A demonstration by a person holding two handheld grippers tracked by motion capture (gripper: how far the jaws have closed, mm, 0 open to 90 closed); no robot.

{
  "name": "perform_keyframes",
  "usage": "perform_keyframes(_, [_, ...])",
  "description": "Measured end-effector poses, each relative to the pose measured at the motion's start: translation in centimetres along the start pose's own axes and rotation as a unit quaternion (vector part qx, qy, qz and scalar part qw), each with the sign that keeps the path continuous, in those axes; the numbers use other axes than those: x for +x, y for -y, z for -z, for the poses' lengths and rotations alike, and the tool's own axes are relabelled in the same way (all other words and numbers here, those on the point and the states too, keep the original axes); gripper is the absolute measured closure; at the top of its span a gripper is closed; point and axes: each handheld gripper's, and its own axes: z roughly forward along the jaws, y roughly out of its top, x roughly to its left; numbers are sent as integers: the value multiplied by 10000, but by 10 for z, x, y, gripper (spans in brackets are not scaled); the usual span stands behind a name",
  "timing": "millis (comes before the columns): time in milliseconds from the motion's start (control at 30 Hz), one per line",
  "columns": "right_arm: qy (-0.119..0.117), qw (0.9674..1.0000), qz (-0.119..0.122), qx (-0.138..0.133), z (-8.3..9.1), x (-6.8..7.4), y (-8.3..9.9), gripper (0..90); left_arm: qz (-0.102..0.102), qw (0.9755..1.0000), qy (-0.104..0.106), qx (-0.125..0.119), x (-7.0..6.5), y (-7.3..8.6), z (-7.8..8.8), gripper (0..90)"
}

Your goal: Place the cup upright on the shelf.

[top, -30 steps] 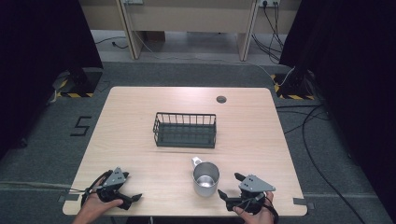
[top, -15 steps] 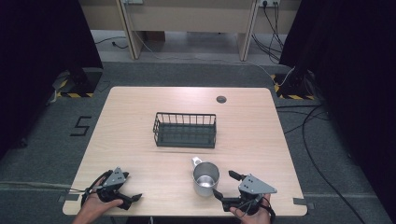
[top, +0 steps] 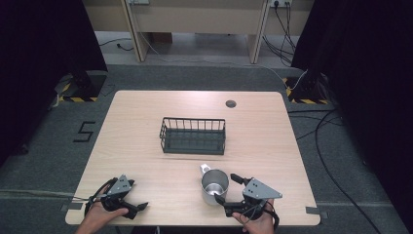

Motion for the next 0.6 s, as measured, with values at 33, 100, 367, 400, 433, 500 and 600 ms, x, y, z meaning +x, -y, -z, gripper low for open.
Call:
perform_keyframes(33, [0,10000,0,0,0,0,0,148,0,10000,0,0,0,0,0,0])
perform_keyframes(100, [-30,10000,45,9,-4,1,-1,146,-1,10000,0,2,0,0,0,0])
perform_keyframes(367, [45,9999,107,13,-14,5,-3,93,-3,10000,0,2,0,0,0,0])
perform_keyframes(400, [40,10000,88,-4,-16,5,-3,83,-2,10000,0,1,0,0,0,0])
perform_keyframes(433, [40,10000,88,-4,-16,5,-3,83,-2,10000,0,1,0,0,0,0])
perform_keyframes(500, [47,9999,88,-48,-21,5,-1,67,-3,10000,1,2,0,0,0,0])
perform_keyframes(600, [52,9999,112,-59,-25,5,-1,55,-3,10000,0,2,0,0,0,0])
